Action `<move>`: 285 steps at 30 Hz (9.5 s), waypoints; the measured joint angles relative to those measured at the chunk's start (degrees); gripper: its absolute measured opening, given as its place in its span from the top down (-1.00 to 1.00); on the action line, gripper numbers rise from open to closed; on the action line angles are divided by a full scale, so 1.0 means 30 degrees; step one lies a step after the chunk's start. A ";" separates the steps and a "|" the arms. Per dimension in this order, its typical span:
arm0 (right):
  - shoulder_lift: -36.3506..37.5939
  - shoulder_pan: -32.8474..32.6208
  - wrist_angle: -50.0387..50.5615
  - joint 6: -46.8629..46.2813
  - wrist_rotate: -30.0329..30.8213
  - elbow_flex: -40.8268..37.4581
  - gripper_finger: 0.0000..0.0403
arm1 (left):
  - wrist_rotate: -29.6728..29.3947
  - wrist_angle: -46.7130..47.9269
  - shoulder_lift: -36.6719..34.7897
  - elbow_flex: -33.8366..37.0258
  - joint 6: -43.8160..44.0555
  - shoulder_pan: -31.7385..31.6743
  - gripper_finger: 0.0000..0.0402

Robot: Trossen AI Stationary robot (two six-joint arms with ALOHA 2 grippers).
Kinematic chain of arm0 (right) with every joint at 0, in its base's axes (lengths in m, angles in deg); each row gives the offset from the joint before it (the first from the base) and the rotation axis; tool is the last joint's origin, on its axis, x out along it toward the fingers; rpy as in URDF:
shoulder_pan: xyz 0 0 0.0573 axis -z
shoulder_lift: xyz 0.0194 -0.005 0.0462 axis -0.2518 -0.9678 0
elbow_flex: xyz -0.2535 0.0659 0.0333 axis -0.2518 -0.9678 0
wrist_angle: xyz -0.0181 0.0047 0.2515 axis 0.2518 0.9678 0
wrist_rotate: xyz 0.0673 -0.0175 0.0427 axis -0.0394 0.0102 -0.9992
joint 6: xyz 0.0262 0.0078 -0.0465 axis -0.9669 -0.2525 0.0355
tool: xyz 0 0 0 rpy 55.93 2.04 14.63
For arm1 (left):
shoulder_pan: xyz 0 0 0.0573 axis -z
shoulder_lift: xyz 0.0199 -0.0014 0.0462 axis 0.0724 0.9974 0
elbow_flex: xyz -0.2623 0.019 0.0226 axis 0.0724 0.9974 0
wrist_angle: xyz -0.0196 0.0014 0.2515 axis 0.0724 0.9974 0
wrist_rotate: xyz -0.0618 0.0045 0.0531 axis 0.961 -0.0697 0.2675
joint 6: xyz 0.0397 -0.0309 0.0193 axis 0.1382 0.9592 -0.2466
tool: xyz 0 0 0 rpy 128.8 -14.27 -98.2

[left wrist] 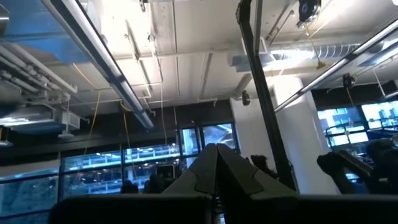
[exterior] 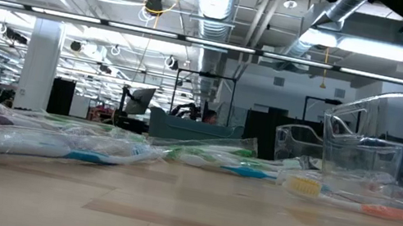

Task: Pick & Place Toothbrushes
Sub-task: Put the green toothbrush into the white bin

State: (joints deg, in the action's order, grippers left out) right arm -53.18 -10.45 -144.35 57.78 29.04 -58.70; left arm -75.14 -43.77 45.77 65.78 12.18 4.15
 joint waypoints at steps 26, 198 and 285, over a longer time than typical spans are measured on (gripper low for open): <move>0.0044 0.0010 0.1359 0.2222 0.0000 0.0179 1.00 | -0.0007 0.3294 0.0182 -0.0506 -0.0944 -0.1769 0.99; 0.2645 -0.6321 1.6528 -0.0844 0.0080 0.4575 1.00 | -0.0845 1.9925 1.7835 -0.9704 0.0173 -0.3439 0.55; 0.2652 -0.2869 1.7211 -0.0621 0.0066 0.4575 1.00 | -0.6658 2.9413 0.4784 -0.9755 1.9637 0.1971 0.95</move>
State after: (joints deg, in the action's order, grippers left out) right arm -45.22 -19.06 -92.72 55.92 29.23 -44.97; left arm -95.12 44.47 60.12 36.51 71.09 10.06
